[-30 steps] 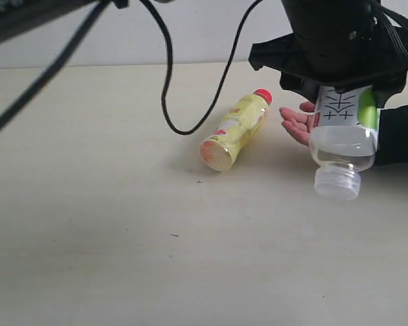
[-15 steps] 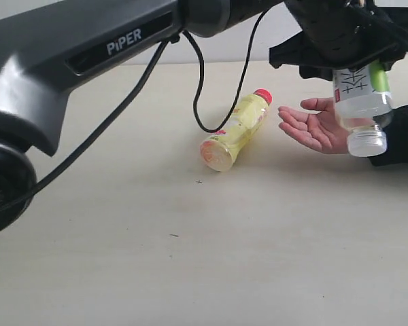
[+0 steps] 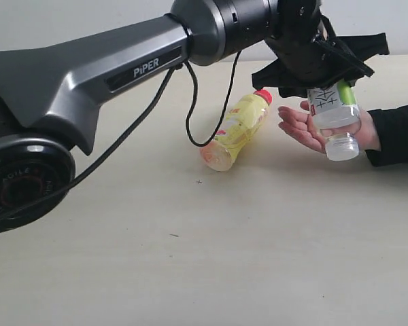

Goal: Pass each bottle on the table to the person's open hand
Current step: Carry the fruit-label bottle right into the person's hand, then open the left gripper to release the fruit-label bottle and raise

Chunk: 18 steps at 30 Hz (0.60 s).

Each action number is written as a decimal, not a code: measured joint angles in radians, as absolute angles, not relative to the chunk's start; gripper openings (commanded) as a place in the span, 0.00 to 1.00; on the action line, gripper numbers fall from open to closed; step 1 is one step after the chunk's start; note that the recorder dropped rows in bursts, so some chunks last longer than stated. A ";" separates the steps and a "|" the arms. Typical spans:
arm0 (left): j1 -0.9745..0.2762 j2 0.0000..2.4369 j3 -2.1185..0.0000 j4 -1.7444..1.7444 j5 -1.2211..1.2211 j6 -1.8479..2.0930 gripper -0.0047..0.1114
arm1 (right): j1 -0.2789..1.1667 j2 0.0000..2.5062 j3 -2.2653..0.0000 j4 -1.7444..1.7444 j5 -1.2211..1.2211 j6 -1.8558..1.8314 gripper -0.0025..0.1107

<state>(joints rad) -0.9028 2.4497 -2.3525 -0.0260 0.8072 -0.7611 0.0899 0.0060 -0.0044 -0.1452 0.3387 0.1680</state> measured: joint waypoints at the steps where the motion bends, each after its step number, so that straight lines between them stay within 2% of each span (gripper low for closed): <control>1: -0.899 2.455 -2.353 -0.026 0.807 -0.761 0.04 | 0.090 0.006 -0.004 -0.145 0.339 0.168 0.02; 18: -0.842 2.516 -2.355 -0.225 0.786 -0.679 0.04 | 0.090 0.006 -0.004 -0.145 0.339 0.168 0.02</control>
